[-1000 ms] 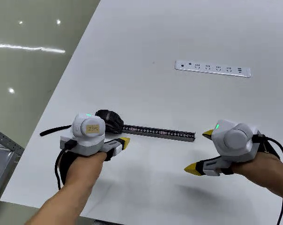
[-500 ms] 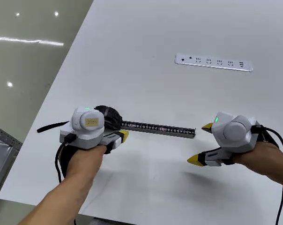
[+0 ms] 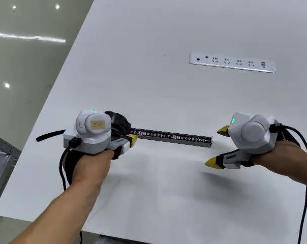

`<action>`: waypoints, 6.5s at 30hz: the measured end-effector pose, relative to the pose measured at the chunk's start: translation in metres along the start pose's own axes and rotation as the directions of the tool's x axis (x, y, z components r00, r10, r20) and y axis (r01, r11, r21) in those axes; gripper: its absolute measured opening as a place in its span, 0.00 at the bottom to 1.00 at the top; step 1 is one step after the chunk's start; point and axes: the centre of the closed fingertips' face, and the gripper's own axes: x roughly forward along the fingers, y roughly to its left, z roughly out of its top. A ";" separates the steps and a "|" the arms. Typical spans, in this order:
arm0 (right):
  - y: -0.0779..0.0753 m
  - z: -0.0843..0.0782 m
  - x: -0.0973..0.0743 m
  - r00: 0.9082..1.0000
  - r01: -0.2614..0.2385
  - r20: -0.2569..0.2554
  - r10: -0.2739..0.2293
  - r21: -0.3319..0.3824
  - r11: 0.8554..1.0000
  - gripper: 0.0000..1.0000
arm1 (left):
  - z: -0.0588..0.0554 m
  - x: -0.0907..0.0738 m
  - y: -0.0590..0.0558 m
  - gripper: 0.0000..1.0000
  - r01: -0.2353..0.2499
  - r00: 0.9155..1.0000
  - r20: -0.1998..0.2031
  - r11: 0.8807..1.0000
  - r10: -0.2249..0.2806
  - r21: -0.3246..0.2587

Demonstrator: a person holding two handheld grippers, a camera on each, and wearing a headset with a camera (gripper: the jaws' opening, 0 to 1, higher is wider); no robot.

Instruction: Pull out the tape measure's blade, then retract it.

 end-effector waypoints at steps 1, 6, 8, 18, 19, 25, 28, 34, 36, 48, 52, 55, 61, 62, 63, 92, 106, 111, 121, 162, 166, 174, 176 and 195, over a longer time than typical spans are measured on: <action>0.000 0.000 0.001 1.000 -0.003 -0.003 0.003 -0.002 1.000 0.59 | 0.001 0.001 0.001 0.73 -0.001 1.000 0.001 1.000 0.001 -0.003; 0.000 0.000 0.003 1.000 -0.012 -0.013 0.012 -0.017 1.000 0.57 | 0.003 0.004 0.003 0.72 -0.005 1.000 0.001 1.000 0.005 -0.006; -0.001 0.000 0.003 1.000 -0.013 -0.014 0.013 -0.018 1.000 0.56 | 0.003 0.005 0.003 0.72 -0.005 1.000 0.001 1.000 0.005 -0.006; -0.010 0.000 0.009 0.999 -0.040 -0.032 0.038 -0.058 0.997 0.52 | 0.009 0.016 0.008 0.70 -0.008 1.000 -0.004 1.000 0.008 -0.021; -0.010 0.000 0.010 0.999 -0.042 -0.032 0.040 -0.059 0.997 0.51 | 0.009 0.017 0.008 0.70 -0.008 1.000 -0.004 1.000 0.008 -0.021; -0.013 -0.001 0.016 0.998 -0.058 -0.042 0.055 -0.074 0.996 0.47 | 0.010 0.023 0.012 0.69 -0.011 1.000 -0.010 1.000 0.011 -0.021; -0.012 -0.002 0.018 0.997 -0.068 -0.048 0.065 -0.082 0.994 0.45 | 0.011 0.026 0.014 0.69 -0.013 1.000 -0.011 1.000 0.013 -0.024; -0.011 -0.005 0.023 0.994 -0.098 -0.061 0.091 -0.107 0.989 0.38 | 0.014 0.031 0.019 0.68 -0.012 1.000 -0.010 0.999 0.012 -0.032; -0.011 -0.006 0.025 0.993 -0.106 -0.069 0.098 -0.116 0.988 0.37 | 0.014 0.032 0.020 0.67 -0.012 1.000 -0.008 0.999 0.012 -0.037; -0.013 -0.004 0.027 0.991 -0.120 -0.074 0.111 -0.133 0.984 0.27 | 0.014 0.035 0.016 0.63 0.005 1.000 -0.006 0.999 -0.005 -0.041; -0.015 -0.004 0.026 0.991 -0.121 -0.078 0.111 -0.128 0.984 0.24 | 0.014 0.035 0.015 0.62 0.007 1.000 -0.006 0.999 -0.008 -0.040; -0.015 -0.004 0.025 0.990 -0.125 -0.082 0.114 -0.136 0.983 0.22 | 0.014 0.036 0.014 0.62 0.007 1.000 -0.006 0.999 -0.008 -0.040; -0.013 -0.004 0.025 0.989 -0.132 -0.083 0.121 -0.138 0.982 0.17 | 0.014 0.036 0.014 0.62 0.007 1.000 -0.007 0.999 -0.008 -0.037; -0.014 -0.004 0.025 0.989 -0.132 -0.084 0.122 -0.135 0.982 0.16 | 0.014 0.036 0.014 0.62 0.007 1.000 -0.006 0.999 -0.007 -0.036; -0.014 -0.004 0.025 0.989 -0.133 -0.084 0.122 -0.135 0.982 0.16 | 0.014 0.036 0.014 0.62 0.007 1.000 -0.006 0.999 -0.007 -0.036; -0.014 -0.002 0.027 0.983 -0.163 -0.113 0.144 -0.185 0.969 0.13 | 0.015 0.035 0.016 0.59 -0.005 0.999 0.043 1.000 0.004 0.010; -0.017 0.002 0.032 0.985 -0.157 -0.103 0.139 -0.201 0.967 0.13 | 0.016 0.036 0.016 0.58 0.001 0.999 0.041 1.000 -0.001 0.012; -0.019 0.005 0.036 0.987 -0.151 -0.093 0.135 -0.200 0.968 0.13 | 0.015 0.036 0.016 0.58 0.001 0.999 0.040 1.000 -0.001 0.012; -0.018 0.013 0.042 0.987 -0.153 -0.072 0.141 -0.202 0.967 0.13 | 0.015 0.035 0.016 0.58 0.004 0.999 0.038 1.000 -0.005 0.014; -0.010 0.041 0.061 0.985 -0.174 -0.042 0.169 -0.172 0.970 0.13 | 0.015 0.036 0.016 0.59 0.007 0.999 0.037 1.000 -0.007 0.015; -0.008 0.043 0.063 0.985 -0.175 -0.039 0.171 -0.169 0.970 0.13 | 0.015 0.036 0.016 0.59 0.008 0.999 0.037 1.000 -0.008 0.014; -0.006 0.049 0.068 0.984 -0.180 -0.037 0.177 -0.176 0.968 0.13 | 0.015 0.036 0.015 0.59 0.010 0.999 0.038 1.000 -0.010 0.017; -0.003 0.052 0.070 0.983 -0.186 -0.034 0.183 -0.177 0.966 0.13 | 0.015 0.036 0.015 0.59 0.010 0.999 0.038 1.000 -0.010 0.018; 0.006 0.068 0.080 0.980 -0.200 -0.023 0.199 -0.173 0.964 0.13 | 0.014 0.040 0.017 0.59 0.014 0.999 0.035 1.000 -0.014 0.022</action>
